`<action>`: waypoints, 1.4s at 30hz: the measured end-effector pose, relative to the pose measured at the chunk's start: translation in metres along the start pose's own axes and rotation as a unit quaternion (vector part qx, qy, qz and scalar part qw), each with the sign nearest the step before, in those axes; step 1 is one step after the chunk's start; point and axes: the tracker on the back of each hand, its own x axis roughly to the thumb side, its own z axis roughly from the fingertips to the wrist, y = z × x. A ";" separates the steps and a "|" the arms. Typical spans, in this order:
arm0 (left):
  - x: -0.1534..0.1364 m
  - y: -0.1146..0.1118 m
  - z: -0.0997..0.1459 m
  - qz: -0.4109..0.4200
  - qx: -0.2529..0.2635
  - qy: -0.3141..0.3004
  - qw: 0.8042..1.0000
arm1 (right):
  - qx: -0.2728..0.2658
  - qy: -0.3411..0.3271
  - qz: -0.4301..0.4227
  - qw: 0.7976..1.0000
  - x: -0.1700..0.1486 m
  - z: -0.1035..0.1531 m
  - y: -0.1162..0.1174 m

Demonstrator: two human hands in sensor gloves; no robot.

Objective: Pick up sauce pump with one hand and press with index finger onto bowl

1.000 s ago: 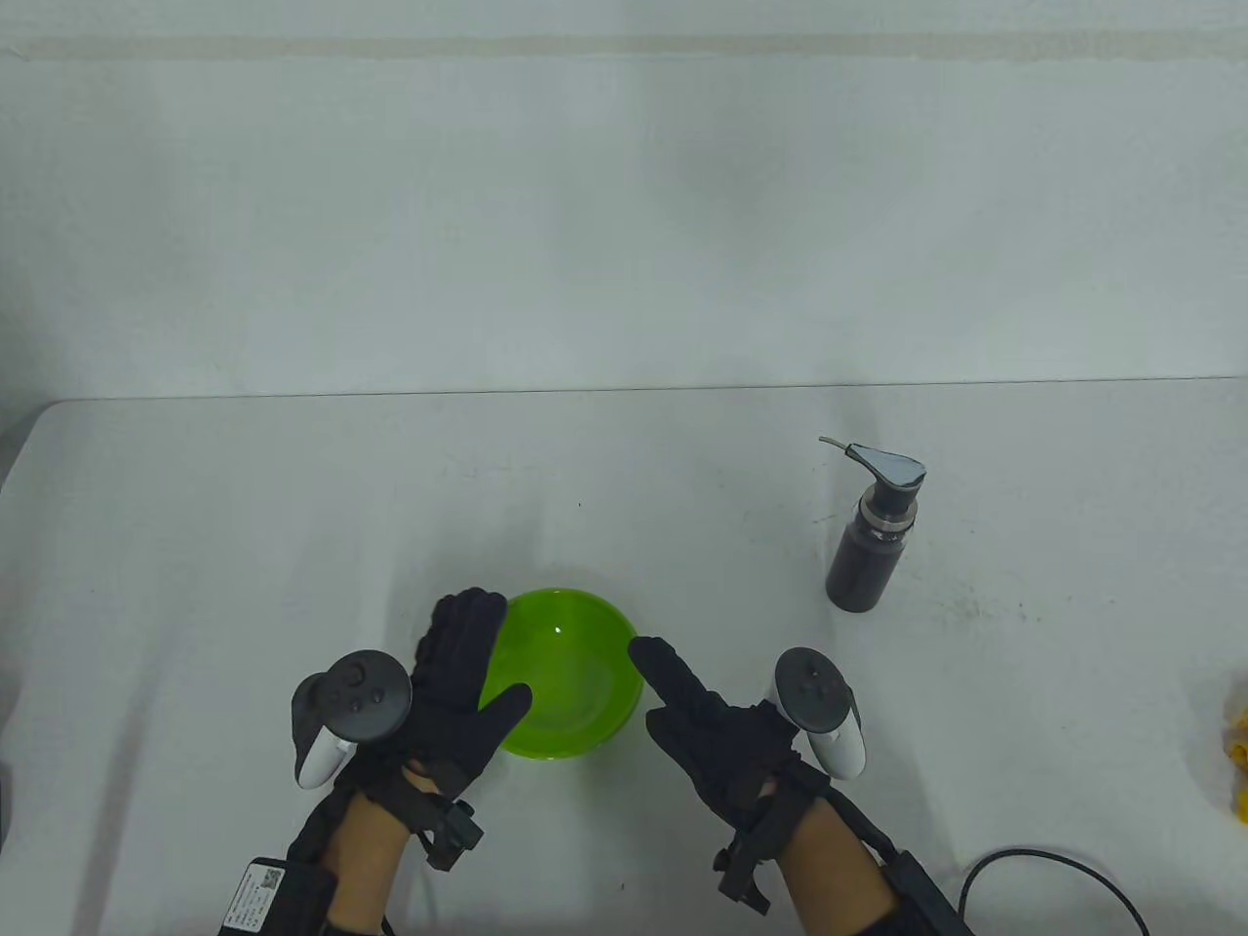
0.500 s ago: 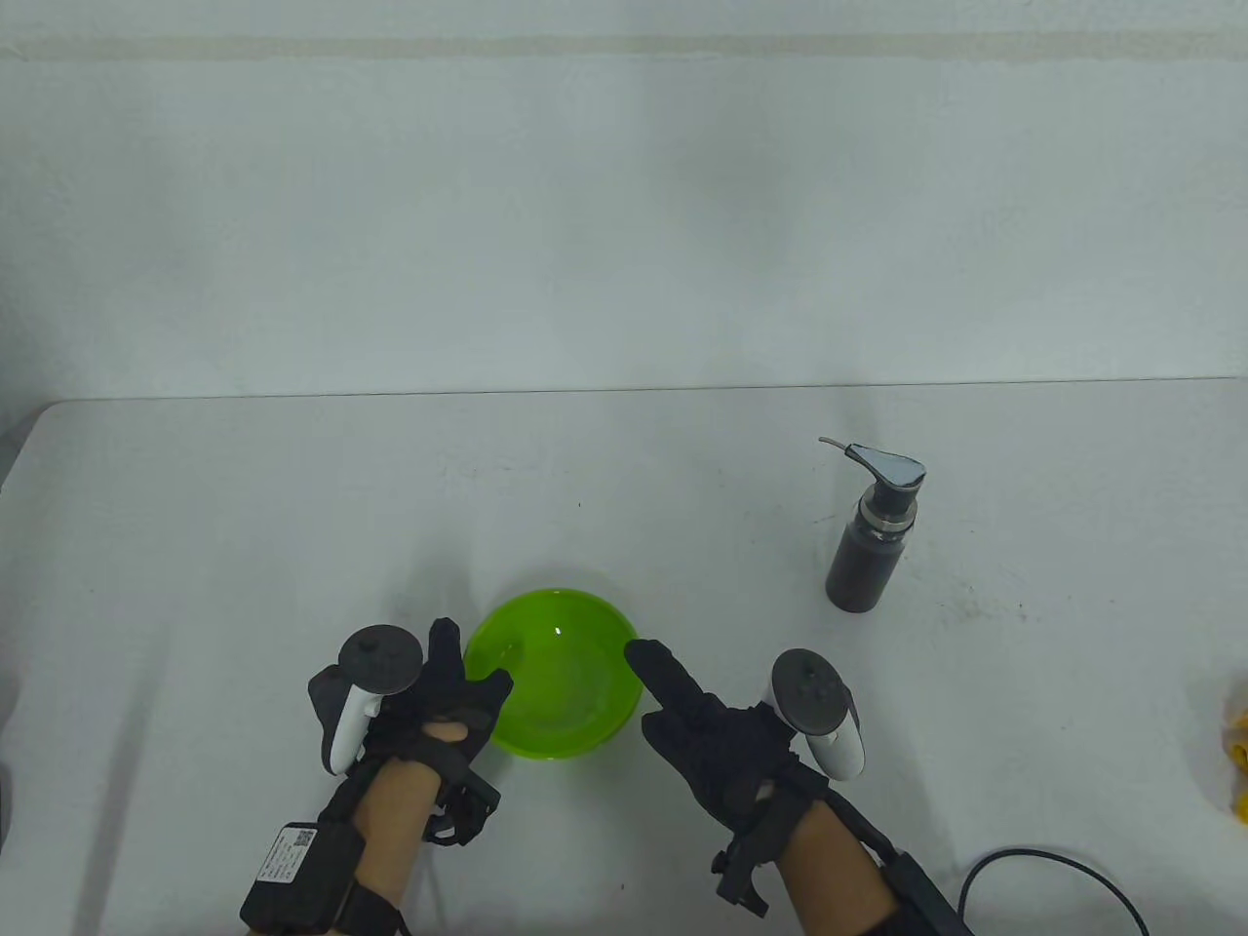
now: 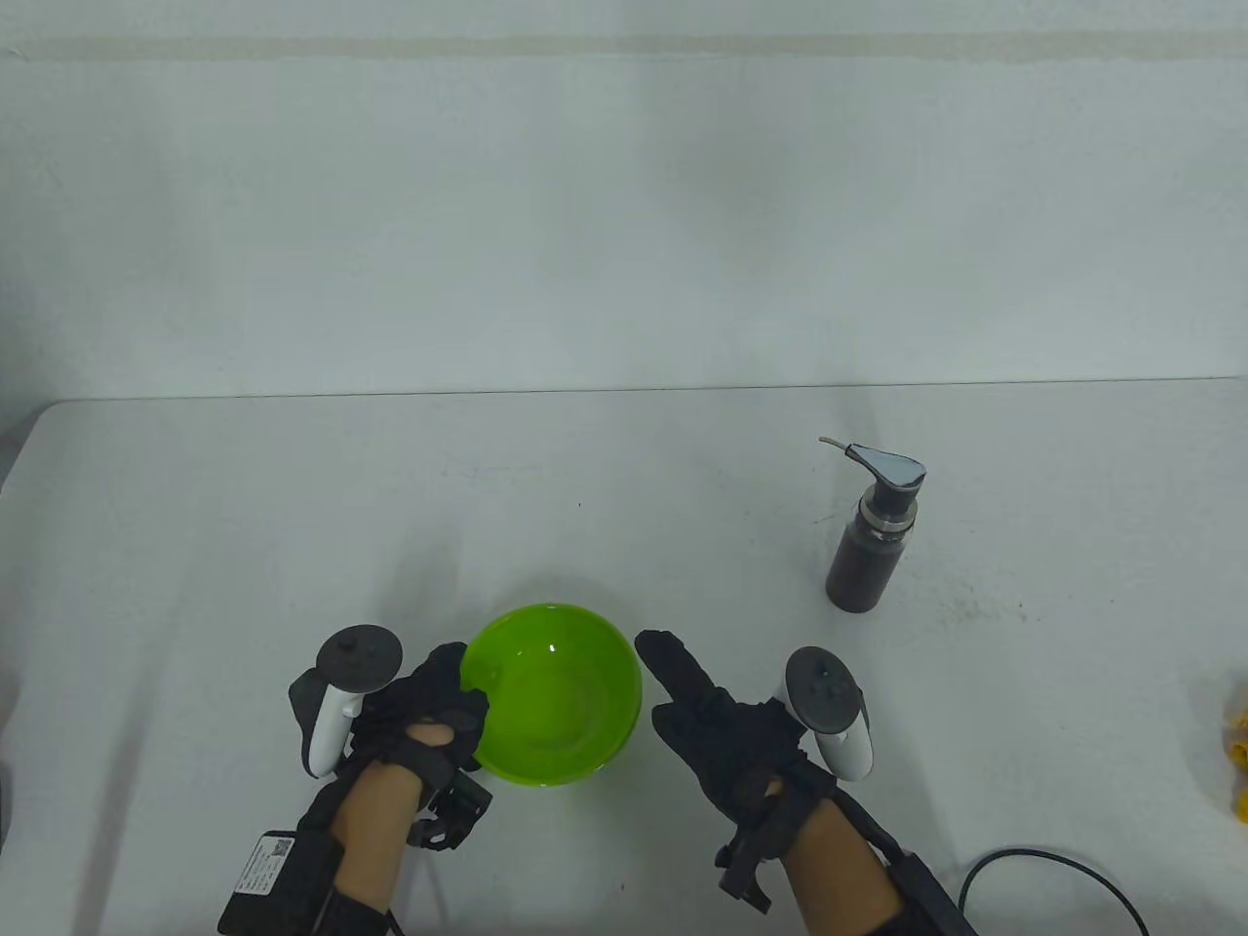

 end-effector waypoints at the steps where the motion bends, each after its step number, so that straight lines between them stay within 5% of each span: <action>1: 0.002 -0.002 0.002 -0.005 -0.020 -0.006 1.000 | -0.002 -0.002 -0.001 1.000 0.001 0.001 -0.001; 5: 0.017 -0.021 0.011 -0.042 -0.102 -0.064 0.992 | -0.007 -0.008 -0.003 1.000 0.003 0.002 -0.004; 12: 0.032 -0.049 0.018 -0.084 -0.137 -0.100 0.982 | -0.002 -0.006 -0.002 1.000 0.002 0.002 -0.003; 42: 0.014 -0.045 0.006 -0.081 -0.104 -0.046 0.990 | 0.004 0.007 0.001 1.000 0.001 0.000 0.001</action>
